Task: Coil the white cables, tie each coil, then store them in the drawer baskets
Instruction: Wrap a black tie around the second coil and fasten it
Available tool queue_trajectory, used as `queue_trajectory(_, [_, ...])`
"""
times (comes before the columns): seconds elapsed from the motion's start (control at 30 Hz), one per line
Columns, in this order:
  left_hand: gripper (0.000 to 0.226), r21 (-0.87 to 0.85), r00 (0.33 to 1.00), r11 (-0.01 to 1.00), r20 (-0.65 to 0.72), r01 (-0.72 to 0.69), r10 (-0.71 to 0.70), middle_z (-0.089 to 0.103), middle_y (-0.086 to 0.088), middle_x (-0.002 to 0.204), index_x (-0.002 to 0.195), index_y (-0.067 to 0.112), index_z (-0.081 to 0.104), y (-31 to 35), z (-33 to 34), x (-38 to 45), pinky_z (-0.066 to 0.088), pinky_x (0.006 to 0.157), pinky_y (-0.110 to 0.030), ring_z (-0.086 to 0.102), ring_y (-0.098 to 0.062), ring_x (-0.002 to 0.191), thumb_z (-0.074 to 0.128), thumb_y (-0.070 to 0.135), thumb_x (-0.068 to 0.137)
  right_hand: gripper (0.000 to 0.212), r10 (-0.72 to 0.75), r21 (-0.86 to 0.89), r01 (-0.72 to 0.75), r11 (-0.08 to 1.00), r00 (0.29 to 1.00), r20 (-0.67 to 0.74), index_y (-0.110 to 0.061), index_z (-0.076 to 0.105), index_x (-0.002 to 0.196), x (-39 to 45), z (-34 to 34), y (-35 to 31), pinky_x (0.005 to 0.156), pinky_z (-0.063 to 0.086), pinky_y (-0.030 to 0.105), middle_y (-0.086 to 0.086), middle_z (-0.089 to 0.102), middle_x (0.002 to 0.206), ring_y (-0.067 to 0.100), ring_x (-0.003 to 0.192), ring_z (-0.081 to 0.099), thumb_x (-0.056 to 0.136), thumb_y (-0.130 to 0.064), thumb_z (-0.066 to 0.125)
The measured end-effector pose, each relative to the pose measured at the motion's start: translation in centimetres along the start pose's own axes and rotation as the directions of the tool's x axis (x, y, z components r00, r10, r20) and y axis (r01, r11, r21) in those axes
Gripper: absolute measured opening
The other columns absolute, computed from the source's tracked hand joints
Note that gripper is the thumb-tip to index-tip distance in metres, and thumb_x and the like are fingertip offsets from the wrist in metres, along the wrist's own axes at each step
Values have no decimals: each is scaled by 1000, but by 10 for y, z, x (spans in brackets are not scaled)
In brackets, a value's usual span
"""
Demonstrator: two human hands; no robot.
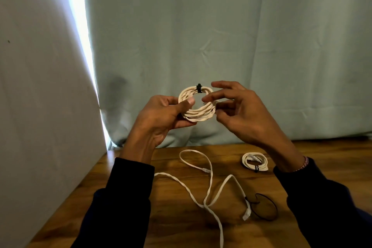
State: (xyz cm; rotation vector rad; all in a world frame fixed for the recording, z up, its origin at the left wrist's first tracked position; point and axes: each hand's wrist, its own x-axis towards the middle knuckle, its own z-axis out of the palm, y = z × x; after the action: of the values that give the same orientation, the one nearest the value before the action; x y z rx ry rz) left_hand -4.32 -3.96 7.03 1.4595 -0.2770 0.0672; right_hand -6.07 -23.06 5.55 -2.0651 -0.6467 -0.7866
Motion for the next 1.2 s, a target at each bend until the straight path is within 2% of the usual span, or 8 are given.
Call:
queue_trajectory(0.2, [19,66,995,995,-59,-77,81,76,-18,85,104,-2,69,-4,5,4,63,68,-34,76,-27,77,71,10,89,38,257,425,-199,883,963,-85,-25,66,124,1,4,-1,80,62,37,1,72,118,15,97,74,87,-22,75])
queue_trajectory(0.33, [18,-7,996,997,-32,-83,83,76,-15,84,105,-1,70,-8,6,7,62,68,-32,75,-23,76,69,6,89,37,432,622,-366,693,900,48,-6,64,123,2,6,3,73,62,33,13,78,94,26,87,76,87,-7,73])
queue_trajectory(0.5, [18,-276,984,958,177,78,-29,69,-13,81,108,-6,64,-9,1,11,59,83,-36,69,-21,76,54,1,96,26,436,623,-414,663,891,128,-5,70,116,3,6,5,74,61,31,17,76,99,29,92,74,90,-1,67])
queue_trajectory(0.6, [24,-268,966,959,259,94,-22,66,-13,80,113,-9,63,-10,2,10,59,81,-31,66,-19,76,46,-2,99,27,433,602,-443,664,884,174,-7,66,121,4,9,6,80,61,32,19,74,107,30,97,73,96,-1,60])
queue_trajectory(0.77, [26,-250,961,968,273,37,34,68,-17,84,109,-11,63,-11,3,11,61,71,-25,68,-17,70,39,-8,98,28,413,701,-511,497,850,327,5,66,119,4,13,7,77,60,29,18,74,104,22,90,72,99,-12,58])
queue_trajectory(0.9, [31,-280,955,959,293,32,54,70,-22,95,120,-13,60,-15,4,12,60,79,-31,69,-24,80,41,-12,95,33,400,756,-517,402,842,363,5,65,121,3,20,11,92,57,35,18,72,113,24,99,71,102,-19,52])
queue_trajectory(1.1, [26,-449,938,878,346,166,0,60,-12,76,102,-10,58,-16,10,15,54,55,-20,60,-13,59,37,-9,88,27,382,869,-417,265,873,303,9,62,120,4,26,8,90,59,36,21,69,104,27,94,68,100,-3,50])
queue_trajectory(1.2, [25,-459,921,859,388,225,-33,54,-7,63,93,-5,59,-13,6,14,48,49,-19,51,-11,45,50,15,81,23,353,883,-405,236,883,310,8,64,113,0,33,3,91,57,37,19,68,97,24,90,65,100,-4,48])
